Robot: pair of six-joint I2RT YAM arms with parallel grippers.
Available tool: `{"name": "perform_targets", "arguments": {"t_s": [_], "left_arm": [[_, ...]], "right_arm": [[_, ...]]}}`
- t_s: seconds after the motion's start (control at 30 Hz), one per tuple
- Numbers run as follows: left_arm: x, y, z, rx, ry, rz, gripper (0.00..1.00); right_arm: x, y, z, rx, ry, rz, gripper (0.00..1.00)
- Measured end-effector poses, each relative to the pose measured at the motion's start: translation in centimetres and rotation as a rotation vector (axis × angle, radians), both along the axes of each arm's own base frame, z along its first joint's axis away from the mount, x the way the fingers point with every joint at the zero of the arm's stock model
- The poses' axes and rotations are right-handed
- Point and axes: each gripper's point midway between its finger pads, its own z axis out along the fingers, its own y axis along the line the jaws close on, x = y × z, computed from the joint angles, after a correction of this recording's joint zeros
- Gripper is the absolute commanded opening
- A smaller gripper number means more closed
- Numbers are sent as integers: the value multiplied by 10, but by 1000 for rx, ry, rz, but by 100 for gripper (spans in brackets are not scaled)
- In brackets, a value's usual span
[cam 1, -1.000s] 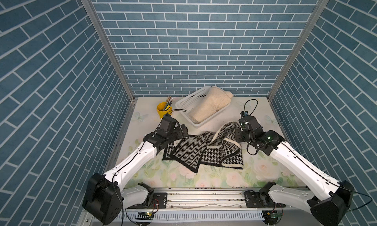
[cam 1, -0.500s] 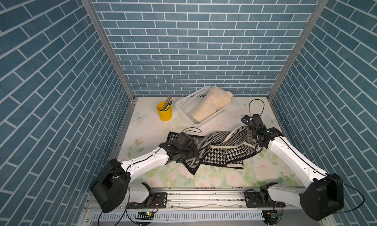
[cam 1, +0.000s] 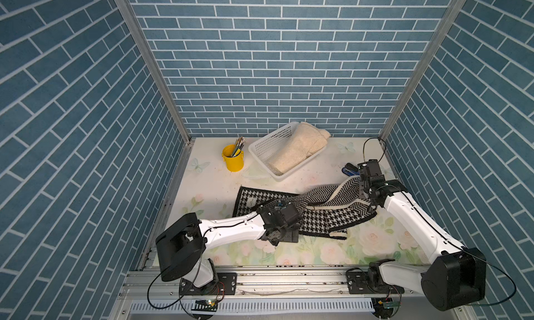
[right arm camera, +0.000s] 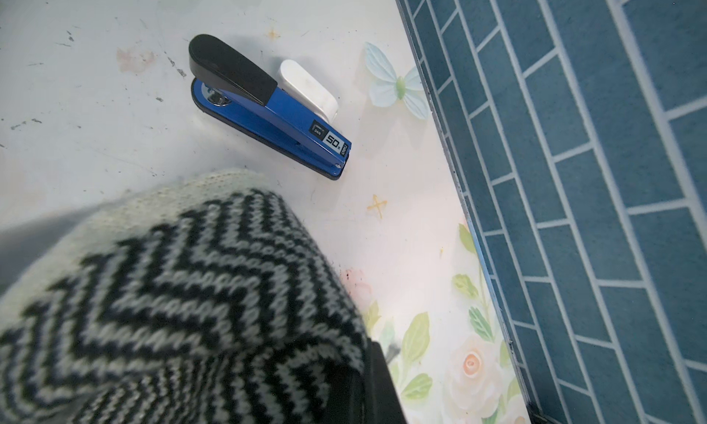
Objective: Roll up the scarf and place it into the basket
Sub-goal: Fold the scarf at the center of the board.
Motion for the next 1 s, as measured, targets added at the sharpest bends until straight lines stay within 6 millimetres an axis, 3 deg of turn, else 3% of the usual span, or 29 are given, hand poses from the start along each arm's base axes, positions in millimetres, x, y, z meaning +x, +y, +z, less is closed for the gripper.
{"name": "perform_targets", "arguments": {"t_s": [0.13,0.27,0.33,0.37,0.43,0.47,0.6,0.7,0.83,0.9,1.0], "left_arm": [[-13,22,-12,63,19,16,99],[-11,28,-21,101,9,32,98],[-8,27,-31,122,4,38,80],[-6,28,-35,135,-2,46,64],[-1,27,-36,148,-24,55,7],[1,26,-36,149,-31,61,0],[11,24,-29,164,-68,93,0],[21,21,2,132,-127,117,0],[36,9,84,-81,-241,158,0],[38,9,115,-175,-278,172,0],[36,12,138,-250,-293,178,0]], "right_arm": [[2,0,1,0,-6,5,0],[4,2,1,3,-10,16,0],[4,2,2,4,-11,18,0],[4,3,2,6,-12,19,0],[4,3,2,8,-14,19,0],[4,3,2,9,-15,20,0],[4,3,3,11,-18,21,0],[4,3,6,13,-29,21,0],[2,0,16,10,-62,13,0],[0,-2,22,4,-84,4,0],[-4,-7,35,-4,-127,-9,0]]}}
